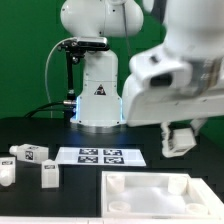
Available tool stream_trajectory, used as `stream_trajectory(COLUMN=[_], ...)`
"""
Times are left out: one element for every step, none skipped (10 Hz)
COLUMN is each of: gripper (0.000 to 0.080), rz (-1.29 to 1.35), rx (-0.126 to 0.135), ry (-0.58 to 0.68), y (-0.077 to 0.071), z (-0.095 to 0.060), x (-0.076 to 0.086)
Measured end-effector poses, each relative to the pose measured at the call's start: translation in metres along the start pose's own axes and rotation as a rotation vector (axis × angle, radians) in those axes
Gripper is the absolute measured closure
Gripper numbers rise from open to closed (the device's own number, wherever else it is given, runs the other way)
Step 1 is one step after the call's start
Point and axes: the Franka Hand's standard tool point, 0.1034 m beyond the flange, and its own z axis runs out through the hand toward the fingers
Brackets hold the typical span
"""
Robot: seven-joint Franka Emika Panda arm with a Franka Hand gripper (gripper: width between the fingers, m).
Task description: Assemble square table
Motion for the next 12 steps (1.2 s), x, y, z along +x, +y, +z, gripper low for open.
stream_trajectory(gripper=[0.0515,0.0515,0.0515,0.0515,0.0515,0.0515,0.0515,0.0515,0.0515,0.0515,0.0515,0.0515], rz=[0.01,0.014,0.015,0.016,0.022,0.034,0.033,0.038,0.036,0.037,0.039,0.04], rx=[0.001,-0.006,-0.016,-0.025,-0.027,-0.018,-0.019,-0.025,-0.031,-0.045,-0.056,-0.059], ry=[0.103,0.155,0.247,0.318,0.373,0.415,0.502,0.568,0.604,0.698,0.754,0.765], y=[-0.001,0.002,0.004,0.005,0.007,0.01,0.014,0.016,0.015,0.018,0.021,0.021], z=[0.005,0.01,0.007,0.007,0.005,-0.006,-0.02,-0.026,-0.027,-0.029,-0.026,-0.024], x=[0.004,-0.002,0.003,0.006,0.009,0.019,0.033,0.04,0.041,0.044,0.042,0.041])
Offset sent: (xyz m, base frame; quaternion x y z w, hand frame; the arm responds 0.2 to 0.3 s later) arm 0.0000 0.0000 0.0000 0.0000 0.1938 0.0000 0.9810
